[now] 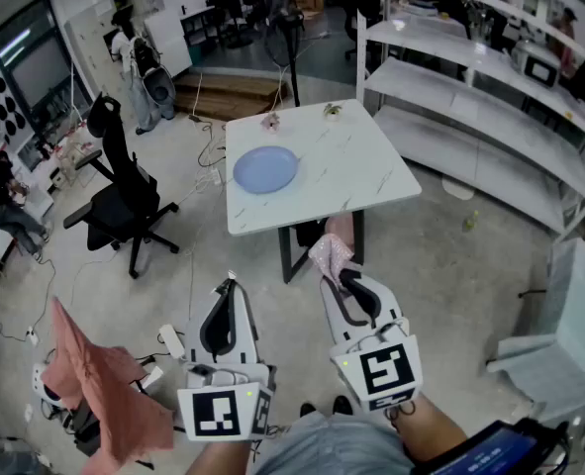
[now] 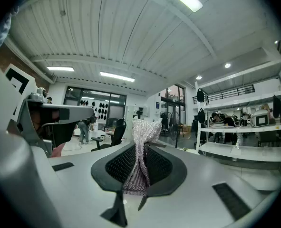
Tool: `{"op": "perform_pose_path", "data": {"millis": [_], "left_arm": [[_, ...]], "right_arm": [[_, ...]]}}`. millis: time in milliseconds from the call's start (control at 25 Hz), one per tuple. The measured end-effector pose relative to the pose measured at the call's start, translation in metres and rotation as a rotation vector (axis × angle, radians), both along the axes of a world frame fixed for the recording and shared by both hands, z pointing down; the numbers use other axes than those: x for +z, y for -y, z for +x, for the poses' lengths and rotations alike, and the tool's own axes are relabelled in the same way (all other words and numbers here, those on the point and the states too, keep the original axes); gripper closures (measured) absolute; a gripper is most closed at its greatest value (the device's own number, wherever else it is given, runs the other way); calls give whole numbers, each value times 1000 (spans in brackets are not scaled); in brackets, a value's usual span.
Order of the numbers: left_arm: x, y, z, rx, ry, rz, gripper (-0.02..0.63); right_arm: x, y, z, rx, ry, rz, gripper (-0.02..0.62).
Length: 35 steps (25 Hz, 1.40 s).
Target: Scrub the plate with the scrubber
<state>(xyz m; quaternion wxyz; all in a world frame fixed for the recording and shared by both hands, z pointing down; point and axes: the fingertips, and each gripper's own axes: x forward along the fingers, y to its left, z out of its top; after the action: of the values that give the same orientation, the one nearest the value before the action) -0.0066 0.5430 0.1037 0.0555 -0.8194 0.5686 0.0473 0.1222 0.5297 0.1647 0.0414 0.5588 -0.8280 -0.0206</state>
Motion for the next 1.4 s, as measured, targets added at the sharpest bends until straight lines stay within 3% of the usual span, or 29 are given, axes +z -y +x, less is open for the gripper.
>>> {"op": "perform_pose_path", "data": {"millis": [400,840,1120,1400], "left_arm": [[6,-10,23,-15,8,-19,599],[33,-5,19,-86,22,-87,598],[57,41,-8,-128,-7,-118,598],[74,129,-48,-123,-32,-157,598]], "right_arm": [[-3,-11,24,-21,27,18,511],[30,9,36,-58,73,-97,506],[54,54,9,-105,50,-145,506],[65,138,-33,-113,20,-175,506]]}}
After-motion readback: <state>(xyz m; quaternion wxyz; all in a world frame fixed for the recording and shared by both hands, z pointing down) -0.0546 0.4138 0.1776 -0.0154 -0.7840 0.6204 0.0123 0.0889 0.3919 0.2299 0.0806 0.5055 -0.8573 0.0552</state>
